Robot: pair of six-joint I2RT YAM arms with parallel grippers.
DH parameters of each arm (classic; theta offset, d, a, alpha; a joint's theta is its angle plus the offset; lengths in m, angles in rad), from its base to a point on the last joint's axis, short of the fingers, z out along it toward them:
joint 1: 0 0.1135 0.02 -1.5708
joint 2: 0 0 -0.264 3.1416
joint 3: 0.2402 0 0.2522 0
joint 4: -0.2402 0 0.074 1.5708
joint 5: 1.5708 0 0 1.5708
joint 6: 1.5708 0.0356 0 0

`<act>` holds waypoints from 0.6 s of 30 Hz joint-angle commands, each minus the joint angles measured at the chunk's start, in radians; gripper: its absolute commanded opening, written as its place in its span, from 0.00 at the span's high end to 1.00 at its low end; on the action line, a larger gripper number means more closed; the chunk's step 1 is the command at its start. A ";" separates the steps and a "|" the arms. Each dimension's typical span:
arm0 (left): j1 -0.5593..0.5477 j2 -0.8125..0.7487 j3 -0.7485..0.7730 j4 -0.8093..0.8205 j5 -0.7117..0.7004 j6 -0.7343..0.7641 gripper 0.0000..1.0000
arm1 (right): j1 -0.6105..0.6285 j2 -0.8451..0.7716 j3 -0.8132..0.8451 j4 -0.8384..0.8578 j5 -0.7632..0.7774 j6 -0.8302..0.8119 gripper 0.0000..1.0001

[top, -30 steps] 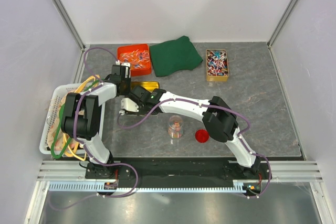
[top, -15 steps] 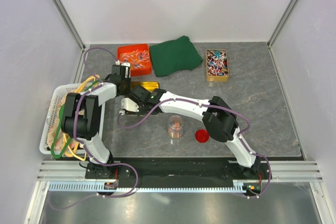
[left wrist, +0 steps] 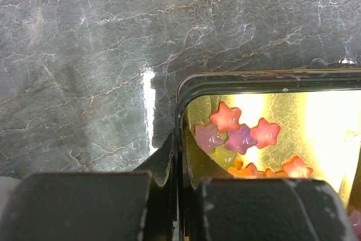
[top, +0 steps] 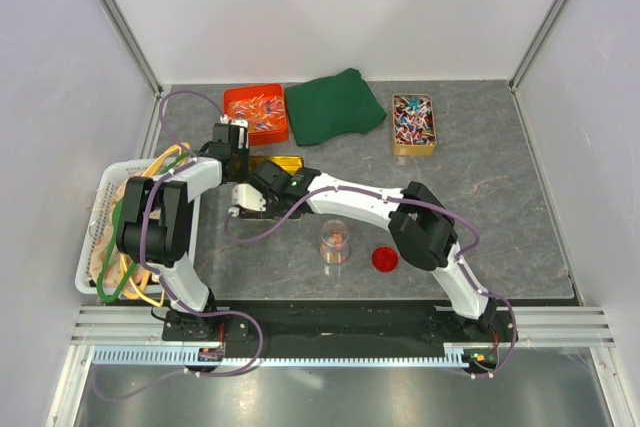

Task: Pack the candies
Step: Scoop the fake candies from the storage box.

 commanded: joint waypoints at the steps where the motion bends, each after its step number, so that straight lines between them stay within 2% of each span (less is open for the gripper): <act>1: -0.001 -0.014 0.041 0.047 0.035 -0.025 0.98 | -0.031 0.032 -0.097 -0.113 -0.138 0.084 1.00; 12: -0.001 -0.008 0.042 0.048 0.036 -0.027 0.98 | -0.091 -0.111 -0.171 -0.038 -0.200 0.086 1.00; 18: -0.001 -0.008 0.042 0.048 0.035 -0.025 0.98 | -0.128 -0.162 -0.235 0.044 -0.290 0.101 1.00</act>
